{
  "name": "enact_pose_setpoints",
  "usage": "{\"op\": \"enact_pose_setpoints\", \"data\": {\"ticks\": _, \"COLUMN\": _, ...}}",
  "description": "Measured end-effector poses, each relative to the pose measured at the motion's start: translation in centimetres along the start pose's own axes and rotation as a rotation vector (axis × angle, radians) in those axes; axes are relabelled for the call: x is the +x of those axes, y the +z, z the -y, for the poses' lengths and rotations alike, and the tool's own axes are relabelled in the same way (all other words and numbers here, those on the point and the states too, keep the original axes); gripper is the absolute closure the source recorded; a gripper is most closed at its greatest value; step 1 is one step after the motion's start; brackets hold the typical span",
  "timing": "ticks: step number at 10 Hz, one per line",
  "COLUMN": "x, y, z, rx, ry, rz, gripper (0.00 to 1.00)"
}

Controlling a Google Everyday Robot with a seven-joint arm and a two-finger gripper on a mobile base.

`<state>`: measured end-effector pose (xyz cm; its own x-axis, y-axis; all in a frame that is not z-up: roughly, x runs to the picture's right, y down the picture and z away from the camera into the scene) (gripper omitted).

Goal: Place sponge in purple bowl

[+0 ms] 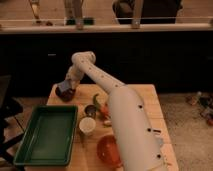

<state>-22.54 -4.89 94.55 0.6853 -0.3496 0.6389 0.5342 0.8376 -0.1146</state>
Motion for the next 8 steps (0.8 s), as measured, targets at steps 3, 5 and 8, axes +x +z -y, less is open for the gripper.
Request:
{"op": "enact_pose_setpoints", "data": {"ticks": 3, "x": 0.04, "y": -0.06, "z": -0.06, "rx": -0.001, "ry": 0.005, "rz": 0.004, "gripper": 0.20}}
{"op": "enact_pose_setpoints", "data": {"ticks": 5, "x": 0.10, "y": -0.08, "z": -0.10, "rx": -0.001, "ry": 0.007, "rz": 0.005, "gripper": 0.20}}
{"op": "enact_pose_setpoints", "data": {"ticks": 8, "x": 0.07, "y": -0.14, "z": -0.08, "rx": 0.000, "ry": 0.003, "rz": 0.008, "gripper": 0.20}}
